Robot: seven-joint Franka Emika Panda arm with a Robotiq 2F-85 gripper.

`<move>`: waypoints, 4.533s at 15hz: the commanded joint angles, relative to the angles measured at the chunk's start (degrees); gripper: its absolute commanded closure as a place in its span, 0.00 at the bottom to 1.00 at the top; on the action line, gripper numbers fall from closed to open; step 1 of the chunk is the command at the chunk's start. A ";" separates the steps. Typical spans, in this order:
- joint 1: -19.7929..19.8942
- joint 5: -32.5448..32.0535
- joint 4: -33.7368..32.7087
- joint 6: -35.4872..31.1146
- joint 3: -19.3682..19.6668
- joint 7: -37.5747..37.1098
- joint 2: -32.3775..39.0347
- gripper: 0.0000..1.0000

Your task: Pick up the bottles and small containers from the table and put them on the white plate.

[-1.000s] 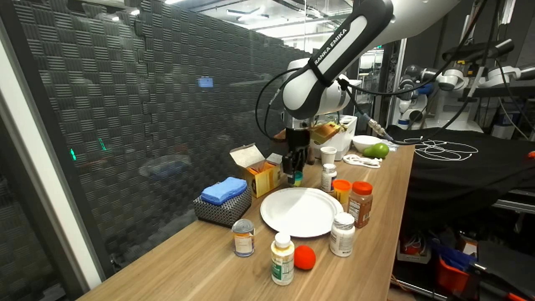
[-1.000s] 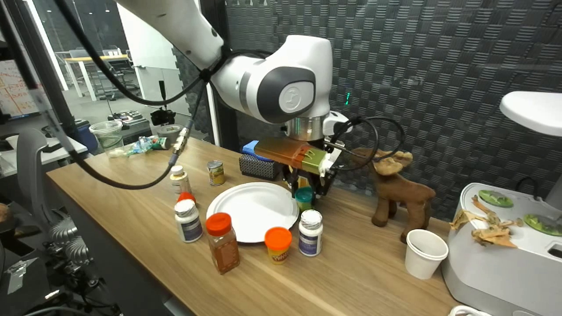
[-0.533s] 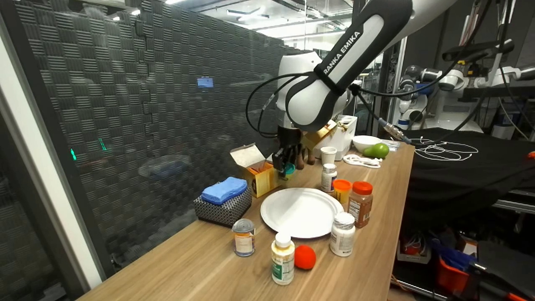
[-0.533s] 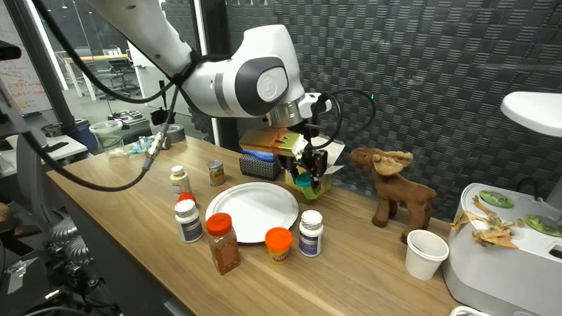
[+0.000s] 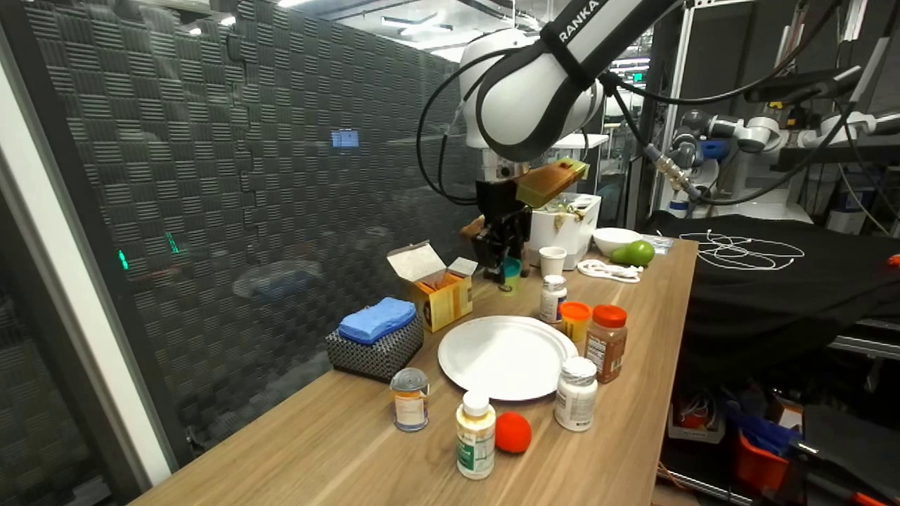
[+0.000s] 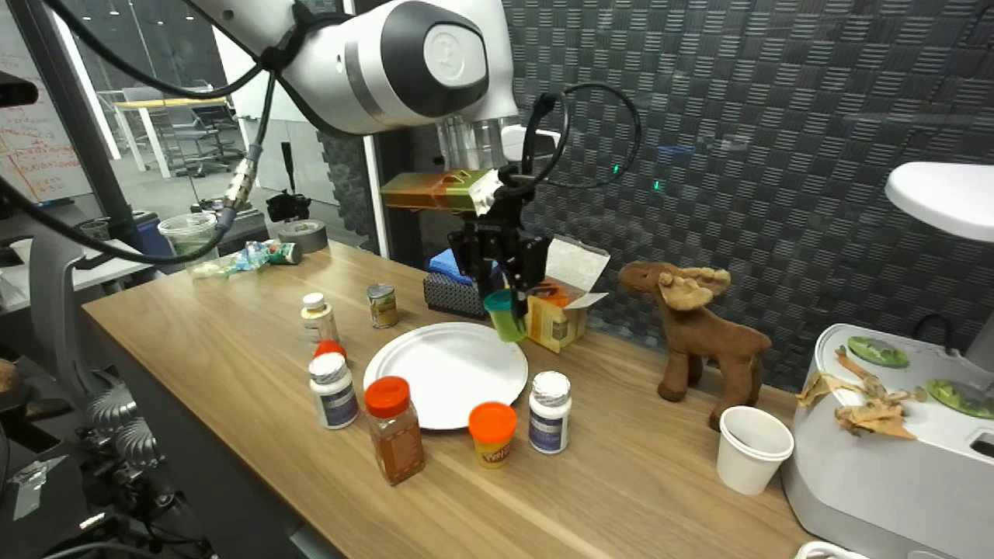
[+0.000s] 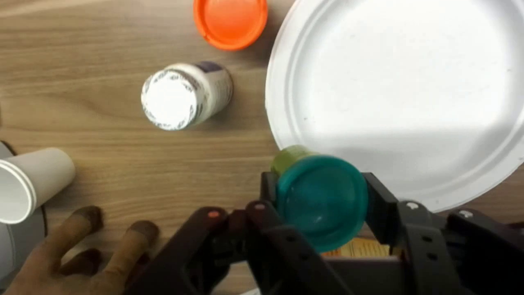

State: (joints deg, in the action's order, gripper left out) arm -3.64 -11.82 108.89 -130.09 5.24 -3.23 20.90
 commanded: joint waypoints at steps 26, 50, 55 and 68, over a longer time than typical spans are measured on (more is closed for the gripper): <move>3.00 10.17 3.93 -15.78 -7.13 5.47 6.08 0.72; 4.90 8.00 18.34 -19.37 0.14 -5.69 -14.88 0.00; 8.09 10.93 16.20 -18.95 1.45 -4.83 -12.64 0.00; 9.09 10.12 4.86 -11.04 3.20 -10.54 0.22 0.00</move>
State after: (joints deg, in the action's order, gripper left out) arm 5.98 -2.03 118.01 -144.00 7.51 -11.64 18.52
